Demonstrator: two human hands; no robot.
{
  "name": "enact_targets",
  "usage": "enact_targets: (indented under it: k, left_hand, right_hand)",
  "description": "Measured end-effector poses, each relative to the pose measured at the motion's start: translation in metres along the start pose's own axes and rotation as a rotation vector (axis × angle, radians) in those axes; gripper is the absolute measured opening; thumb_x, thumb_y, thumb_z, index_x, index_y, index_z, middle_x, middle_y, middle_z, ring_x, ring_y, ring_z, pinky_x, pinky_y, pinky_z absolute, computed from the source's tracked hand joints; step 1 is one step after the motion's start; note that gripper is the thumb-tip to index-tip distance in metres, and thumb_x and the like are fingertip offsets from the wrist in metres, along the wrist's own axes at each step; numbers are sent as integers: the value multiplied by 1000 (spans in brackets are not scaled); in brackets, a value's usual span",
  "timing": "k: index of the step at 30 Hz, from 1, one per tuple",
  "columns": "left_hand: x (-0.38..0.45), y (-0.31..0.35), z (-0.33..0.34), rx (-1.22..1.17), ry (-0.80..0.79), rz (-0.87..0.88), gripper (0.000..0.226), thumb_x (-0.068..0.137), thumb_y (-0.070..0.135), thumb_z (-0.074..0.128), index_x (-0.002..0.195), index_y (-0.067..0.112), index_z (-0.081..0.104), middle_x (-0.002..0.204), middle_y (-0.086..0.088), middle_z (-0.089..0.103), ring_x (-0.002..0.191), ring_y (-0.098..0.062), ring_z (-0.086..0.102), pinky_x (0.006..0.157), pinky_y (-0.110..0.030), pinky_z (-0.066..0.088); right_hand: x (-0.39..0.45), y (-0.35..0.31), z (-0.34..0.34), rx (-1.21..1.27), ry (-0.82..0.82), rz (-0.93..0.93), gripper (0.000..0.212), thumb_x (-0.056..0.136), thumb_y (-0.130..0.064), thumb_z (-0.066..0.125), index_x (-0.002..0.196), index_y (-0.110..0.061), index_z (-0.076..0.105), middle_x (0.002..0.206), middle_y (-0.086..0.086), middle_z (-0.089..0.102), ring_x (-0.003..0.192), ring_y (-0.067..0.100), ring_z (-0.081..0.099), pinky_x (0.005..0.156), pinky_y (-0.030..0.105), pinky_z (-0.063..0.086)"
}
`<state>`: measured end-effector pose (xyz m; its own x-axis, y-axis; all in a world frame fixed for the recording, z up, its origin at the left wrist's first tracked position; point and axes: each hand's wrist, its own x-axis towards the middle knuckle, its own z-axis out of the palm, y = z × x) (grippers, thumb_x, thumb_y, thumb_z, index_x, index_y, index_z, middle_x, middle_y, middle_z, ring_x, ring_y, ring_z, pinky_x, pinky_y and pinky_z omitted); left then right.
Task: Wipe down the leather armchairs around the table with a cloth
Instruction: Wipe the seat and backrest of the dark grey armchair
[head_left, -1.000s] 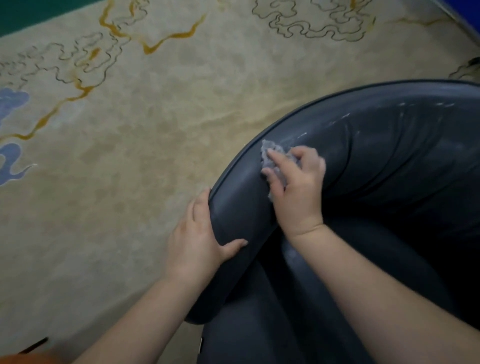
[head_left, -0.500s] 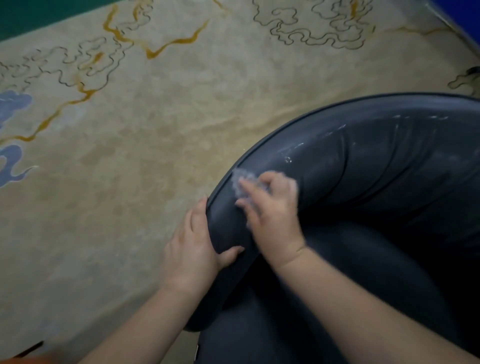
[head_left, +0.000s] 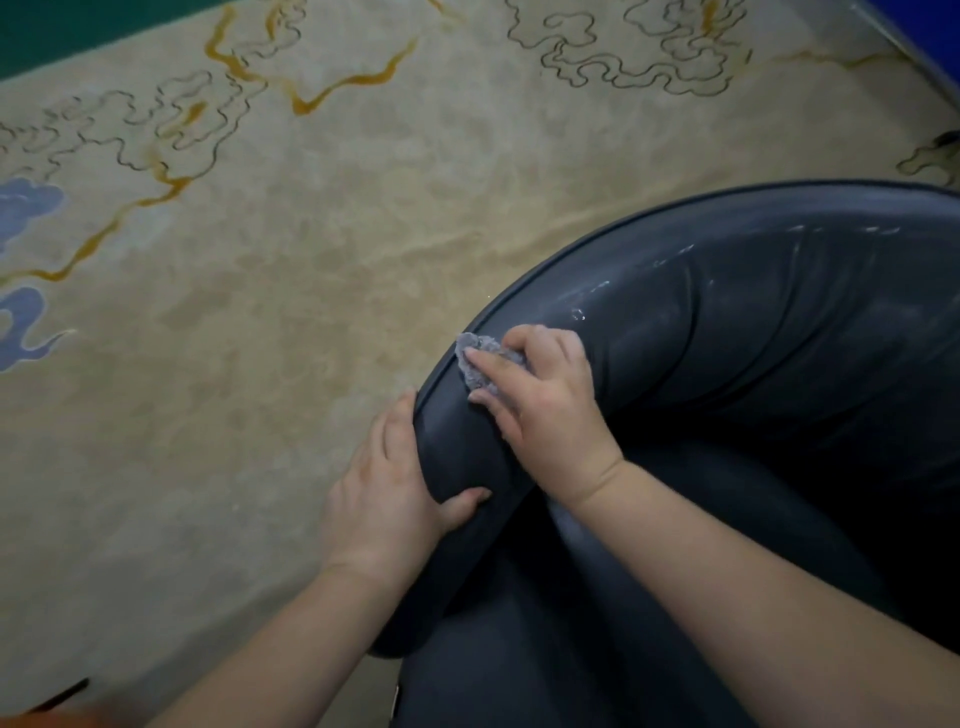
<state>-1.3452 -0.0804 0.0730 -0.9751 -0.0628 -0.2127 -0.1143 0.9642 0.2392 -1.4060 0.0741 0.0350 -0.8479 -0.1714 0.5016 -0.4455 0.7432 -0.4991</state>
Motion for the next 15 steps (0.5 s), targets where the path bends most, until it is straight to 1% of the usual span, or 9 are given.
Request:
enact_targets:
  k: [2, 3, 5, 7, 9, 11, 13, 15]
  left_hand:
    - [1, 0, 0, -6, 10, 14, 116, 63, 70, 69, 151, 24, 8, 150, 6, 30, 131, -16, 42, 94, -30, 41]
    - [0, -1, 0, -6, 15, 22, 116, 63, 70, 68, 151, 26, 7, 150, 7, 30, 130, -17, 43, 93, -31, 41]
    - [-1, -1, -1, 5, 18, 27, 116, 64, 72, 66, 151, 28, 3, 151, 8, 28, 130, -16, 43, 94, -30, 41]
    - [-1, -1, -1, 11, 22, 26, 115, 65, 73, 64, 151, 30, 1, 152, 9, 27, 131, -15, 42, 94, -29, 40]
    - [-2, -1, -1, 12, 27, 25, 115, 66, 73, 63, 152, 30, 0, 153, 9, 26, 131, -15, 42, 94, -29, 40]
    - [-2, -1, -1, 12, 28, 25, 115, 66, 73, 63, 151, 30, 0, 154, 9, 25, 131, -14, 42, 93, -28, 41]
    - [-2, -1, -1, 13, 26, 25, 114, 67, 72, 63, 151, 29, 0, 153, 10, 26, 130, -15, 43, 92, -28, 41]
    - [-3, -1, -2, 15, 34, 30, 113, 67, 73, 62, 152, 29, 1, 151, 9, 28, 127, -16, 46, 91, -29, 41]
  right_hand:
    - [9, 14, -8, -41, -13, -37, 31, 81, -32, 59, 105, -17, 71, 101, 10, 58, 90, 31, 45, 74, 45, 48]
    - [15, 25, -13, -75, 28, -7, 30, 80, -31, 60, 104, -17, 72, 100, 12, 59, 88, 33, 47, 74, 44, 47]
    - [24, 40, -22, -95, 110, 128, 29, 82, -29, 59, 105, -16, 71, 101, 13, 56, 90, 35, 46, 80, 41, 43]
    - [20, 35, -19, -71, 140, 198, 29, 83, -28, 59, 105, -15, 72, 103, 13, 55, 91, 36, 46, 82, 40, 41]
    - [6, 13, -8, -33, 104, 157, 29, 82, -29, 59, 105, -16, 71, 104, 11, 54, 91, 35, 46, 80, 41, 44]
    - [-6, -4, 1, 5, 42, 61, 30, 82, -30, 60, 107, -17, 70, 105, 8, 54, 92, 30, 43, 78, 43, 46]
    - [-5, 0, -1, 3, -10, -12, 30, 82, -31, 61, 107, -18, 71, 103, 8, 58, 91, 27, 41, 75, 45, 48]
    - [5, 16, -10, -50, 3, -23, 29, 81, -31, 60, 105, -18, 72, 100, 11, 60, 89, 28, 42, 72, 45, 49]
